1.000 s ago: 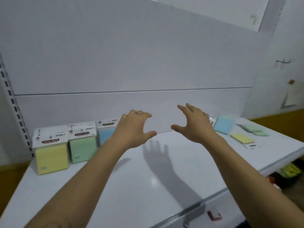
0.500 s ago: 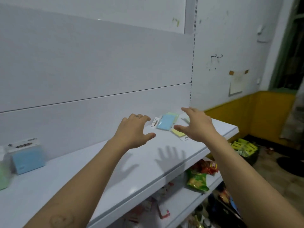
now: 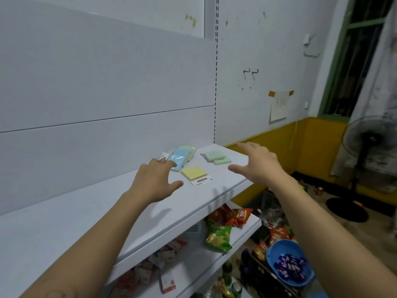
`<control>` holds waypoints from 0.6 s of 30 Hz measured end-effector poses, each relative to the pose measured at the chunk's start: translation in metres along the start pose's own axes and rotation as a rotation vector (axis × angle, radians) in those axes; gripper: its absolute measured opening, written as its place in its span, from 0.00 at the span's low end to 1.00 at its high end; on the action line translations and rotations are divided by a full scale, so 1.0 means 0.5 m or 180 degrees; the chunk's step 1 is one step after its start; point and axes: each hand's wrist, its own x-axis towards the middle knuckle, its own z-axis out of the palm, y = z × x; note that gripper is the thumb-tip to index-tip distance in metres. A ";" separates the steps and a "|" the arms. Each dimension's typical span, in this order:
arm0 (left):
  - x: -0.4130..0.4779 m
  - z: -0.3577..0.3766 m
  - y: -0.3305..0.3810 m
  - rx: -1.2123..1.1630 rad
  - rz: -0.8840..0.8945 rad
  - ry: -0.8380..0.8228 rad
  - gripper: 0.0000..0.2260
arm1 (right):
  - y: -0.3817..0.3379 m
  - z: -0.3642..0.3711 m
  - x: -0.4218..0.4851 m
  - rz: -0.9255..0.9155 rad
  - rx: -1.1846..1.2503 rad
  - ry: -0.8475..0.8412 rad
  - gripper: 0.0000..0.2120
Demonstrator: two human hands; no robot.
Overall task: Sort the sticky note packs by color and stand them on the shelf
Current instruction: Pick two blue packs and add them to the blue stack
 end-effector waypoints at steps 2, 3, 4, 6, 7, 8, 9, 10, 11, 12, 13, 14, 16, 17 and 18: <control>0.010 0.008 -0.004 0.0063 -0.0006 -0.0041 0.28 | 0.006 0.003 0.011 -0.0001 -0.0008 -0.0011 0.37; 0.016 0.012 -0.007 0.0110 -0.0001 -0.0050 0.28 | 0.007 0.006 0.016 -0.0007 -0.0012 -0.0010 0.37; 0.023 0.015 -0.011 0.0154 0.0004 -0.0052 0.28 | 0.006 0.010 0.023 -0.0012 -0.0017 -0.0008 0.38; 0.039 0.022 -0.020 0.0206 0.0012 -0.0026 0.28 | 0.003 0.020 0.039 -0.0020 -0.0024 0.0003 0.38; 0.047 0.027 -0.025 0.0208 0.0013 -0.0012 0.28 | 0.000 0.026 0.048 -0.0024 -0.0026 0.0004 0.38; 0.056 0.032 -0.030 0.0200 0.0014 -0.0005 0.28 | -0.004 0.032 0.057 -0.0033 -0.0031 0.0002 0.37; 0.065 0.038 -0.036 0.0188 0.0014 -0.0007 0.28 | -0.008 0.039 0.067 -0.0044 -0.0037 -0.0004 0.37; 0.076 0.045 -0.042 0.0172 0.0014 -0.0004 0.28 | -0.014 0.047 0.076 -0.0059 -0.0044 -0.0014 0.37; 0.088 0.052 -0.048 0.0148 0.0010 0.0000 0.28 | -0.020 0.057 0.086 -0.0075 -0.0048 -0.0035 0.37; 0.100 0.060 -0.054 0.0121 0.0008 0.0008 0.28 | -0.026 0.067 0.096 -0.0090 -0.0053 -0.0062 0.37; 0.113 0.067 -0.061 0.0102 0.0010 0.0016 0.28 | -0.032 0.078 0.107 -0.0100 -0.0065 -0.0091 0.37; 0.125 0.075 -0.066 0.0092 0.0019 0.0017 0.28 | -0.038 0.089 0.119 -0.0105 -0.0087 -0.0125 0.37; 0.149 0.092 -0.078 0.0056 0.0042 -0.0008 0.29 | -0.049 0.110 0.143 -0.0101 -0.0155 -0.0213 0.37; 0.160 0.102 -0.084 0.0022 0.0046 -0.0014 0.29 | -0.054 0.120 0.155 -0.0097 -0.0190 -0.0254 0.37; 0.172 0.112 -0.092 -0.0012 0.0050 -0.0014 0.29 | -0.060 0.129 0.168 -0.0099 -0.0213 -0.0289 0.37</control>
